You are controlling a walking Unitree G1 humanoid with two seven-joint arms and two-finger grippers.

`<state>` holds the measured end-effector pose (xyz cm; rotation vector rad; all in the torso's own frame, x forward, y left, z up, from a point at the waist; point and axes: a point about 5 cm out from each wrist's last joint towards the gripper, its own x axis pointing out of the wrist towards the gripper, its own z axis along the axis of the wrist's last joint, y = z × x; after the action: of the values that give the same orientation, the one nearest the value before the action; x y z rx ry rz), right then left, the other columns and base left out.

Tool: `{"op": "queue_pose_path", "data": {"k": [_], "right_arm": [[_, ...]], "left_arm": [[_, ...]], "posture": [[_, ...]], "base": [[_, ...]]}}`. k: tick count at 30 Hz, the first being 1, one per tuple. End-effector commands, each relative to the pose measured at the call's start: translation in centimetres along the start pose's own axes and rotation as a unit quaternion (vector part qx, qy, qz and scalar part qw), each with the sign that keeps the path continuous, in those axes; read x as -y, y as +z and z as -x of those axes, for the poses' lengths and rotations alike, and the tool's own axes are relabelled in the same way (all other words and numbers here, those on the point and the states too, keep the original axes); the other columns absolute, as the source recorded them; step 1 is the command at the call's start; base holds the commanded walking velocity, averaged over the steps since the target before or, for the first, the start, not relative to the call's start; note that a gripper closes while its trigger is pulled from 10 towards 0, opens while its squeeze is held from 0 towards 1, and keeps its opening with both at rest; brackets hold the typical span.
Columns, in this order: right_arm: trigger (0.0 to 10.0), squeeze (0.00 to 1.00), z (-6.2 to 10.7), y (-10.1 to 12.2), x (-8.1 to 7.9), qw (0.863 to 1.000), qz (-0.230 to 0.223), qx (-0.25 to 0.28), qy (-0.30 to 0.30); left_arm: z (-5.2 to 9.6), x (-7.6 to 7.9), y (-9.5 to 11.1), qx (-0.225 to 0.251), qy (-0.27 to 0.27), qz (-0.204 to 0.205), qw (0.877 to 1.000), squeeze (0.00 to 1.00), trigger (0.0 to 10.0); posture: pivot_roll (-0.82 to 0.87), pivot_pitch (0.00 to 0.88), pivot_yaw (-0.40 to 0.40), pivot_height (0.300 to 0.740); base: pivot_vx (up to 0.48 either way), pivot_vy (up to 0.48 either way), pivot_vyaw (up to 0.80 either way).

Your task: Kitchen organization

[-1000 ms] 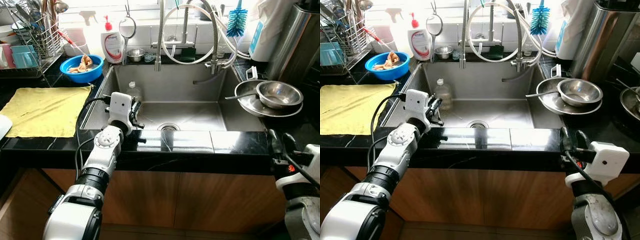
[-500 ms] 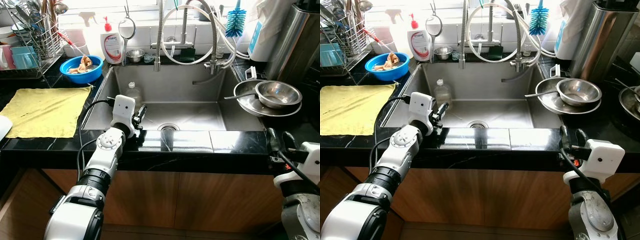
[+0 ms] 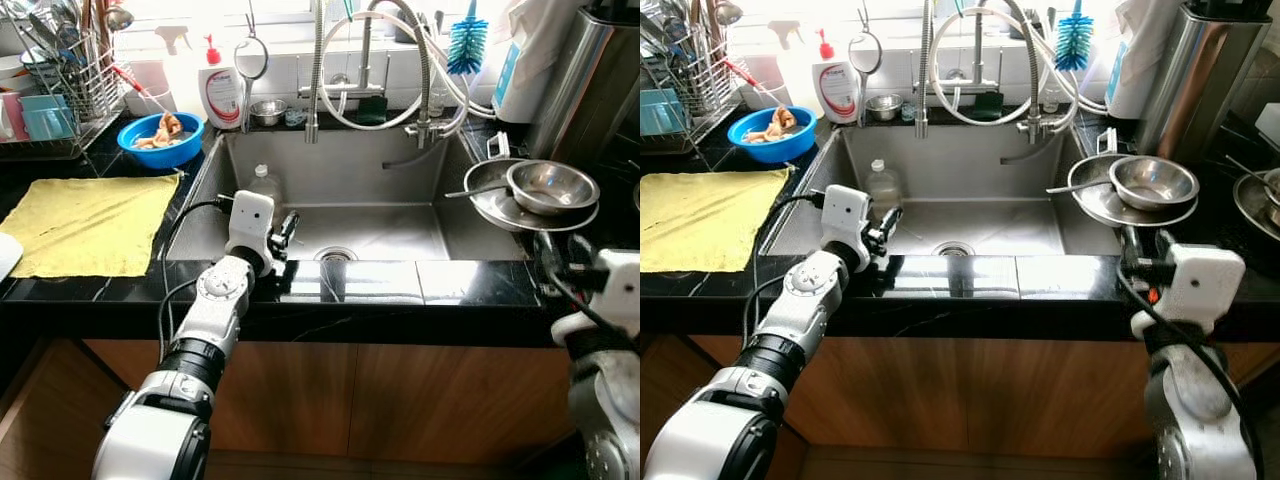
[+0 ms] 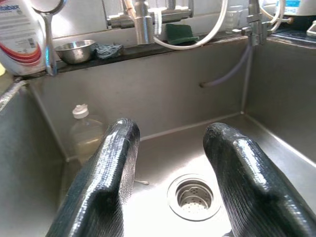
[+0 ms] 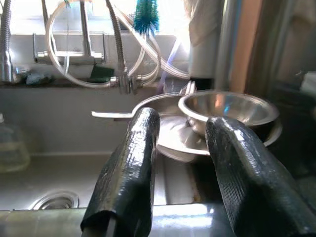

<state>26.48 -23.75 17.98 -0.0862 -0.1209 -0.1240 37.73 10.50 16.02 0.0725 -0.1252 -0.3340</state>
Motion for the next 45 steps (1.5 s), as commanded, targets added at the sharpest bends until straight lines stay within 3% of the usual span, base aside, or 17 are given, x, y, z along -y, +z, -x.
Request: {"op": "queue_pose_path", "data": {"k": [1, 6, 17, 29, 45], "right_arm": [[10.0, 0.0, -1.2, -0.7, -0.3, 0.999, 0.001, -0.033, 0.007], [10.0, 0.0, -3.9, -1.0, -0.3, 0.998, -0.03, -0.055, 0.014], [10.0, 0.0, -5.8, -1.0, 0.0, 0.996, -0.057, -0.059, 0.018], [10.0, 0.0, -6.5, -1.1, 2.4, 0.994, -0.085, -0.067, -0.019], [10.0, 0.0, -6.0, -0.9, 3.8, 0.993, -0.091, -0.061, -0.045]], "left_arm": [[-0.5, 0.6, 1.1, 0.019, -0.019, -0.019, 0.999, 0.0, 10.0], [-0.7, 1.2, 1.5, 0.027, -0.03, -0.023, 0.999, 0.0, 10.0], [-0.6, 1.4, 1.6, 0.033, -0.036, -0.029, 0.998, 0.0, 10.0], [-0.5, 2.5, 1.9, 0.046, -0.051, -0.023, 0.997, 0.0, 10.0], [-0.5, 2.9, 2.4, 0.055, -0.064, -0.037, 0.996, 0.0, 10.0]], "posture": [[-0.06, 0.0, 0.072, 0.74], [-0.05, 0.0, 0.072, 0.74], [-0.04, 0.0, 0.066, 0.74], [-0.03, 0.0, 0.069, 0.74], [-0.03, 0.0, 0.075, 0.74]], "base": [[0.0, 0.0, 0.0], [0.0, 0.0, 0.0], [0.0, 0.0, 0.0], [0.0, 0.0, 0.0], [0.0, 0.0, 0.0]]}}
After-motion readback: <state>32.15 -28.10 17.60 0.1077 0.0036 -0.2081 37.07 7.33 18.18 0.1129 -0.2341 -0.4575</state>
